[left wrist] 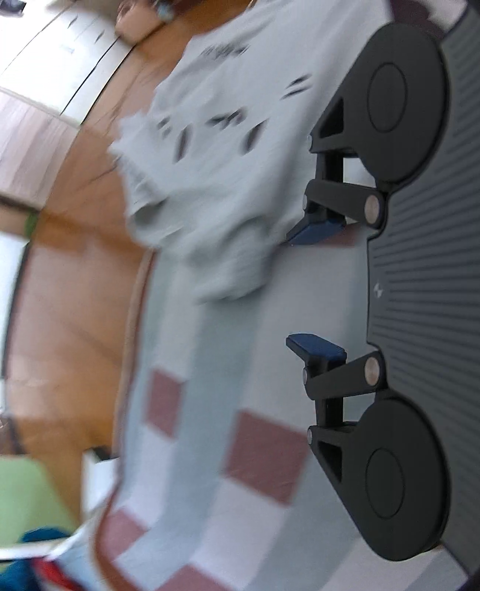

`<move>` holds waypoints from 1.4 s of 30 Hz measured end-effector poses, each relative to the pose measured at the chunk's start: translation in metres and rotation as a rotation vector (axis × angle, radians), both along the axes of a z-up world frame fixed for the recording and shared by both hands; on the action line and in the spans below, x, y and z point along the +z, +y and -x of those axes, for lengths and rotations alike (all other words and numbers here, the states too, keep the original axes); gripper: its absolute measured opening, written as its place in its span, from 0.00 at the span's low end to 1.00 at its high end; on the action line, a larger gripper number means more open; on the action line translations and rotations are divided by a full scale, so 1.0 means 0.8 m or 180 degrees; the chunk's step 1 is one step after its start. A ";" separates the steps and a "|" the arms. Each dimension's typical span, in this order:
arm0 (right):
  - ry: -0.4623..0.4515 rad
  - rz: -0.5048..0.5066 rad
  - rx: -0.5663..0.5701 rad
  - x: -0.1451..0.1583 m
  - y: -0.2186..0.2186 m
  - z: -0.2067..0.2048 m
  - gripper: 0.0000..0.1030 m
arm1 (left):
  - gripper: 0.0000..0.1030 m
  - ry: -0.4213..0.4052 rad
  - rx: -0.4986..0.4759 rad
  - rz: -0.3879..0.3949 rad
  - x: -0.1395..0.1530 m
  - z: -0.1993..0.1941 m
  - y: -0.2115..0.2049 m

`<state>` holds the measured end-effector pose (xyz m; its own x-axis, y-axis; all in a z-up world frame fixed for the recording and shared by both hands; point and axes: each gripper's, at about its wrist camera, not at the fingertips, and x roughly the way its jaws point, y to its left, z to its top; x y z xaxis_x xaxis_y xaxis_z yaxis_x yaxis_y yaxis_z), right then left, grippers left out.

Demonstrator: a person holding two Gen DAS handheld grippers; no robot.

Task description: Fold clothes

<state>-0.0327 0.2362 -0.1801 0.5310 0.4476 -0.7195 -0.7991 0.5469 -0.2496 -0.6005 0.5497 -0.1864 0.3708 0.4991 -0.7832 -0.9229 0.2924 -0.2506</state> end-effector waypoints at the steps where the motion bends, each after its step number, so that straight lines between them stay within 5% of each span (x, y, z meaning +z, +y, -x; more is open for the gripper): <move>1: -0.0079 0.0037 -0.0060 0.000 0.001 -0.001 0.20 | 0.51 -0.0084 -0.0065 0.0095 -0.004 0.003 -0.006; 5: -0.0101 0.0147 -0.0390 0.003 -0.006 -0.025 0.29 | 0.52 -0.0241 -0.0270 0.0366 -0.014 -0.002 -0.021; 7: 0.0190 -0.0195 -0.0242 0.023 -0.018 -0.021 0.30 | 0.58 -0.0193 -0.0370 0.0444 -0.015 -0.011 -0.026; 11: 0.0772 -0.0541 0.0432 0.039 -0.004 0.014 0.32 | 0.62 0.0277 -0.0430 0.0583 -0.018 -0.040 -0.031; 14: 0.0972 -0.0474 0.1235 0.032 0.033 0.068 0.32 | 0.57 0.0231 -0.0735 0.0684 -0.017 -0.065 -0.029; 16: 0.0920 -0.0422 0.1839 0.030 0.056 0.109 0.34 | 0.08 0.0120 -0.0955 0.0766 -0.016 -0.087 -0.024; 20: 0.1005 -0.0472 0.2548 0.033 0.093 0.157 0.42 | 0.07 0.0341 -0.1215 0.0625 0.004 -0.152 -0.017; 23: 0.0988 -0.0362 0.2841 0.030 0.120 0.188 0.42 | 0.07 0.0227 -0.1377 0.0548 0.026 -0.204 -0.018; 26: 0.0921 -0.0211 0.3062 0.031 0.134 0.207 0.49 | 0.22 0.0014 -0.1557 0.0587 0.042 -0.257 -0.022; 28: 0.0961 -0.0256 0.3011 0.033 0.134 0.207 0.50 | 0.35 -0.0049 -0.1575 0.0686 0.032 -0.284 -0.032; 31: 0.1074 -0.0239 0.2808 0.026 0.133 0.196 0.50 | 0.42 -0.0070 -0.1542 0.0789 0.010 -0.317 -0.051; 37: 0.1054 -0.0197 0.2569 0.021 0.116 0.181 0.50 | 0.45 0.0223 -0.1502 0.0323 0.025 -0.313 -0.104; 42: 0.1241 -0.0210 0.2726 0.023 0.123 0.194 0.50 | 0.56 -0.0224 -0.0997 -0.0209 0.075 -0.245 -0.102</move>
